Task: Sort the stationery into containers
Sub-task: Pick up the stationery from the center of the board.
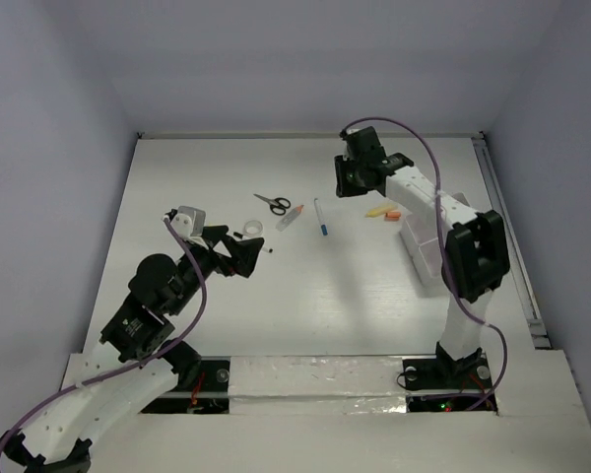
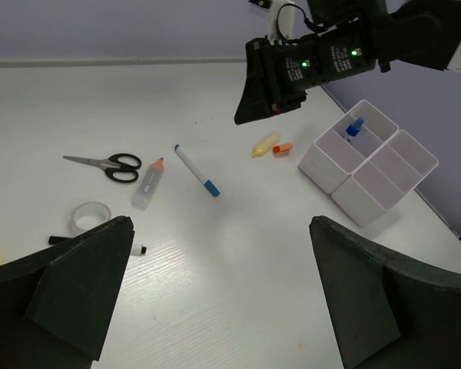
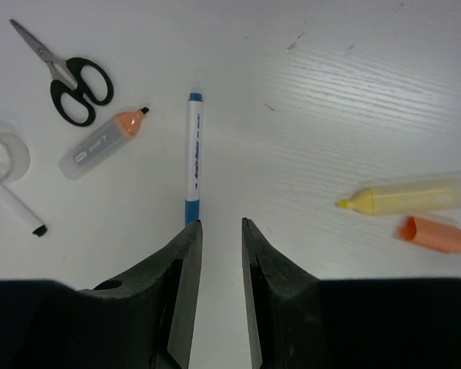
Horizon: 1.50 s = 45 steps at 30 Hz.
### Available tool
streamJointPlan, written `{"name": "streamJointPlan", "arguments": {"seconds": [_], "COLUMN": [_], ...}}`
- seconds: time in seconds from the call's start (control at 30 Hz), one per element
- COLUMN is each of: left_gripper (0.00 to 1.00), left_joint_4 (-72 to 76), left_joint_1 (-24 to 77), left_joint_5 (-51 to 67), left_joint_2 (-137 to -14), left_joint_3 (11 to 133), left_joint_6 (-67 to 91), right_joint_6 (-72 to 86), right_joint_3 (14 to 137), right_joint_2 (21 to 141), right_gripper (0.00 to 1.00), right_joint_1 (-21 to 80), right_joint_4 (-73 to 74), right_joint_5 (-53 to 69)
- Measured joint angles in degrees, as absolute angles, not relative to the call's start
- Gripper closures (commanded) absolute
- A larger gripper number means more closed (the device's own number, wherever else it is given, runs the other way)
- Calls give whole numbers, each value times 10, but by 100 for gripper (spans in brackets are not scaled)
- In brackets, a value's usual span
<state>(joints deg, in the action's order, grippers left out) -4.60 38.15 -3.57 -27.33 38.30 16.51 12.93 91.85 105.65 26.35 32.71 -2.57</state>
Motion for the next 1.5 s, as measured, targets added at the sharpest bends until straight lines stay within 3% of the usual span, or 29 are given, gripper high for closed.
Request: {"name": "streamJointPlan", "arguments": {"seconds": [0.17, 0.4, 0.6, 0.9, 1.17, 1.5], "left_gripper": [1, 1, 1, 1, 2, 2], "left_joint_4": [-46, -46, -46, -57, -59, -59], "left_joint_1": [378, 363, 339, 317, 314, 314], "left_joint_5": [-44, -32, -21, -74, -90, -84], "left_joint_2": [-283, -295, -299, -283, -280, -281], "left_joint_3": [383, 383, 383, 383, 383, 383], "left_joint_6": [145, 137, 137, 141, 142, 142], "right_joint_6": [126, 123, 124, 137, 146, 146], "right_joint_3": [981, 985, 985, 1075, 1219, 1224], "right_joint_2": [1144, 1159, 1159, 1224, 1362, 1382], "right_gripper": [58, 48, 49, 57, 57, 60], "right_joint_1": [274, 273, 288, 409, 465, 463], "right_joint_4": [337, 348, 316, 245, 272, 309], "right_joint_5": [-46, -79, -8, 72, 42, -4]}}
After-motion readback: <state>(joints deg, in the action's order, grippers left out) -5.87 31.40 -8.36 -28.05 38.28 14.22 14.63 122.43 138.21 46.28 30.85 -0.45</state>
